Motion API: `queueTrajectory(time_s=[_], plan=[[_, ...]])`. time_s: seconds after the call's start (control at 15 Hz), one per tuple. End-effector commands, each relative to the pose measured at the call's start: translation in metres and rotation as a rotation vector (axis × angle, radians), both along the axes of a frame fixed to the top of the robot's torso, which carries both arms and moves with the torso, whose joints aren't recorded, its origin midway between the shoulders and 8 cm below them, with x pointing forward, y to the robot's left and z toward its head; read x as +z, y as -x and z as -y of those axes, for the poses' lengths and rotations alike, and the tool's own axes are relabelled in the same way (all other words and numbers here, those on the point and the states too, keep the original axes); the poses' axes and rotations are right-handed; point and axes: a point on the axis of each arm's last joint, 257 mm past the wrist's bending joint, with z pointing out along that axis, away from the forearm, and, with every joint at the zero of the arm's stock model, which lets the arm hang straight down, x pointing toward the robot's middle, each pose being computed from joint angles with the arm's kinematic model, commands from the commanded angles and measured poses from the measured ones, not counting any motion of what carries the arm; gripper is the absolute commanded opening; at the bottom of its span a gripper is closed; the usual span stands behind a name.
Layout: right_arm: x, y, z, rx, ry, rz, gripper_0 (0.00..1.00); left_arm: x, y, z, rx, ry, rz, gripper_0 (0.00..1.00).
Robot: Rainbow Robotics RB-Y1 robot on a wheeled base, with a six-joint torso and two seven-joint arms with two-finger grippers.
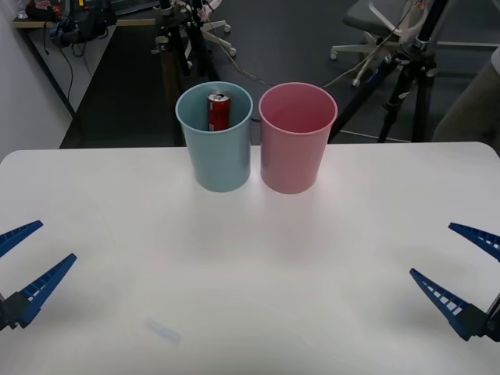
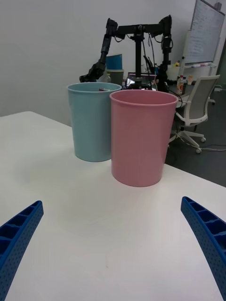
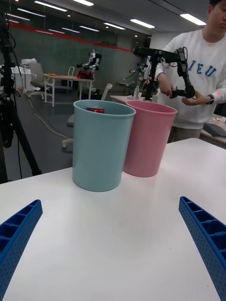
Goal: Grasp the object on the table and drop it into the matching bin: aluminum can to the light blue bin, PET bottle to the pink bin.
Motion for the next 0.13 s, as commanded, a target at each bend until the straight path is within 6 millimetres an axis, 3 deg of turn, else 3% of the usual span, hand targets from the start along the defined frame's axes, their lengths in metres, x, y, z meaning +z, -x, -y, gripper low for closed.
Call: queueTrajectory(time_s=[0.07, 0.13], plan=[[0.0005, -0.0008, 0.0025, -0.008, 0.001, 0.001, 1.00, 0.0000, 0.0000, 0.0000, 0.000, 0.000, 0.000, 1.00], [0.0005, -0.0008, 0.0025, -0.008, 0.001, 0.001, 1.00, 0.0000, 0.0000, 0.0000, 0.000, 0.000, 0.000, 1.00]])
